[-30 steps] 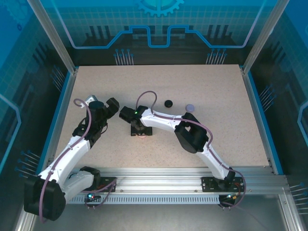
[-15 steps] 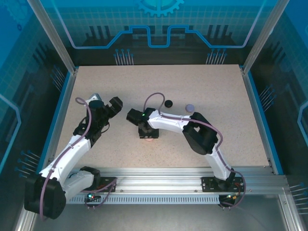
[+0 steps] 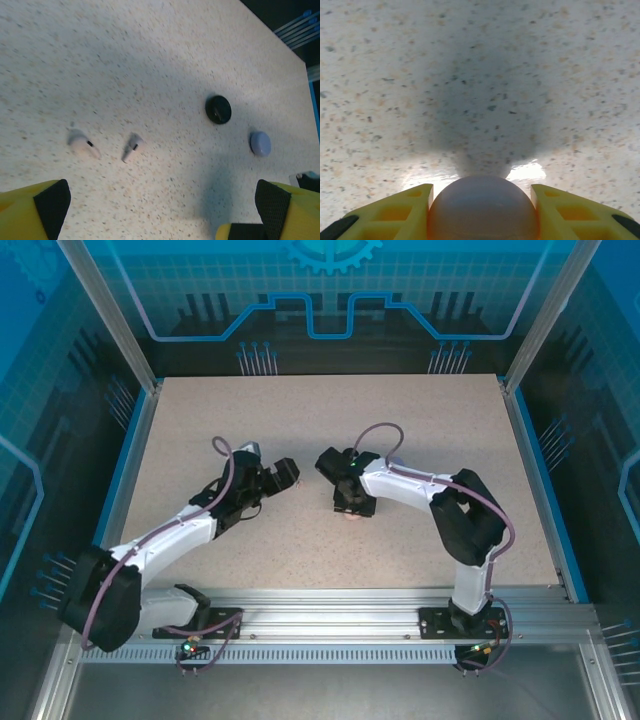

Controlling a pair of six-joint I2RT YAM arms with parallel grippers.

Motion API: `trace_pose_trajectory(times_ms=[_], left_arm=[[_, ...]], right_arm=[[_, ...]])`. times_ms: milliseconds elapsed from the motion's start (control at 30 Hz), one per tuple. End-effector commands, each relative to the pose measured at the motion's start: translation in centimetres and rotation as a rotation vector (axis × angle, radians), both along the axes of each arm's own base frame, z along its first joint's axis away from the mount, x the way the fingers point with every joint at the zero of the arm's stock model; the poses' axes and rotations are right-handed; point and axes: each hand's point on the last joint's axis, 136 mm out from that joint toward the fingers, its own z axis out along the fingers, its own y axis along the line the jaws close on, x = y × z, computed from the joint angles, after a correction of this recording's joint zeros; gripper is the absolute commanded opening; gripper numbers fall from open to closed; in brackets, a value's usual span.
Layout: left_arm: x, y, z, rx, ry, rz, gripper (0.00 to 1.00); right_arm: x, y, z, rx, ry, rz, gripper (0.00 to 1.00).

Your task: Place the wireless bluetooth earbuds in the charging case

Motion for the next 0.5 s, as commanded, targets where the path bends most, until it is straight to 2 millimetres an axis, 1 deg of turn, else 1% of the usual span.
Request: trace_pose_trajectory(times_ms=[0, 67, 200, 467], left_arm=[[0.7, -1.4, 1.3, -0.012, -0.024, -0.008, 0.99], [0.5, -1.8, 1.1, -0.013, -0.034, -0.015, 0.99], [0.3, -2.8, 1.3, -0.057, -0.084, -0.050, 0.99], [0.0, -5.7, 1.3, -0.115, -0.167, -0.185, 0.99]], right_arm=[[0.7, -0.9, 1.2, 0.027, -0.049, -0.011, 0.45], [0.9, -1.3, 1.3, 0.033, -0.050, -0.021, 0.45], [1.4, -1.7, 1.7, 0.059, -0.057, -0.044, 0.45], [2.9, -1.1, 3.0, 0.162, -0.074, -0.110, 0.45]])
